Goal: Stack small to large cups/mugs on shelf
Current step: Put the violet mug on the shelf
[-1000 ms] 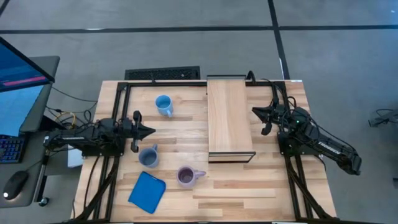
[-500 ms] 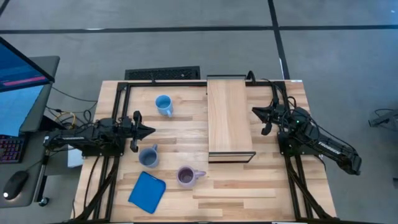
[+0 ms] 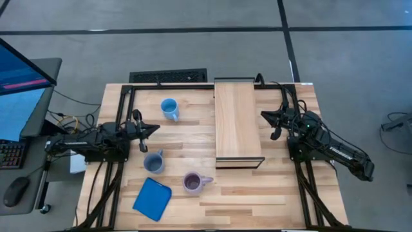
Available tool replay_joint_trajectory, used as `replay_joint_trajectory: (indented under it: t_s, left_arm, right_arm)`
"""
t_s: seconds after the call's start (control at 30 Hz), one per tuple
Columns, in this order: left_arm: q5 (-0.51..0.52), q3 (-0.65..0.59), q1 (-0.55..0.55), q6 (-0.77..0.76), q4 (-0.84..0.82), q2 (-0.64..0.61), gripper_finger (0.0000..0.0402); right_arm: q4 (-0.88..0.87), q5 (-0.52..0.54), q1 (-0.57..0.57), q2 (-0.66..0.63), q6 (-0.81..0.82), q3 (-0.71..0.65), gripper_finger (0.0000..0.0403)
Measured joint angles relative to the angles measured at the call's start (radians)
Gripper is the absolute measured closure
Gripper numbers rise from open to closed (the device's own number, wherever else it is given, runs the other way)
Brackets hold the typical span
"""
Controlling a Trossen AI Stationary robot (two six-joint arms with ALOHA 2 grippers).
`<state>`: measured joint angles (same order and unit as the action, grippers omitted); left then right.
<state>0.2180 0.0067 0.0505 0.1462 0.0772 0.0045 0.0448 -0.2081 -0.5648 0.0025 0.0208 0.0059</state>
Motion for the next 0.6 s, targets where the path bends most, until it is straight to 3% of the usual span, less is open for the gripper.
replay_joint_trajectory:
  t_s: [0.5, 0.6]
  left_arm:
    - [0.001, 0.000, 0.000, 0.016, 0.028, 0.000, 0.0401]
    - [0.049, 0.000, 0.000, 0.026, 0.038, 0.000, 0.0401]
  right_arm:
    - [0.000, 0.000, 0.000, 0.000, -0.003, 0.000, 0.0339]
    - [0.000, 0.000, 0.000, 0.000, -0.003, 0.000, 0.0339]
